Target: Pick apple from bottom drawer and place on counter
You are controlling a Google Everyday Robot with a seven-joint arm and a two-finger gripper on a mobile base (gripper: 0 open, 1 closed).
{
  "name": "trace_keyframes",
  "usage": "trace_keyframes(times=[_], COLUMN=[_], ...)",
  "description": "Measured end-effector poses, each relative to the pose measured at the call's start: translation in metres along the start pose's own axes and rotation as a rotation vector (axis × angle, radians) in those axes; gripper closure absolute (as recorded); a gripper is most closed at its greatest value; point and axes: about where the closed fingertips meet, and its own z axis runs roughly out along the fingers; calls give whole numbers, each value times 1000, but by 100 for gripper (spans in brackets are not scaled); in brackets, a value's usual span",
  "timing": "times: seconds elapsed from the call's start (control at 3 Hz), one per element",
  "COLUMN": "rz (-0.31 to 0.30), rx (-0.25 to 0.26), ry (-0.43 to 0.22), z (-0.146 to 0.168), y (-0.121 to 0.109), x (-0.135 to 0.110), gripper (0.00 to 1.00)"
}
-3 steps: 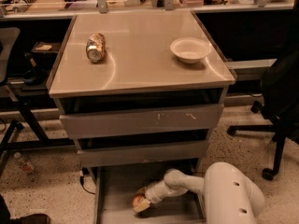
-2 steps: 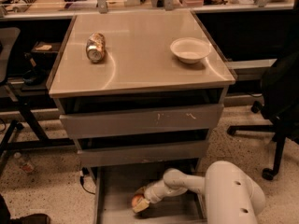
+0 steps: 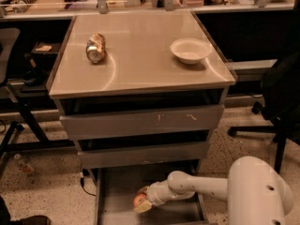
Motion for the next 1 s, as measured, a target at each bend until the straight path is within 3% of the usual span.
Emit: trace_keyframes(times=[0.33,0.67,1.0], rz=[12,50,50], rx=[73,150,149], ry=[-7,14,14], z=[-31,-67,-67], y=[20,55,55], x=[-15,-27,-27], gripper=[100,100,100])
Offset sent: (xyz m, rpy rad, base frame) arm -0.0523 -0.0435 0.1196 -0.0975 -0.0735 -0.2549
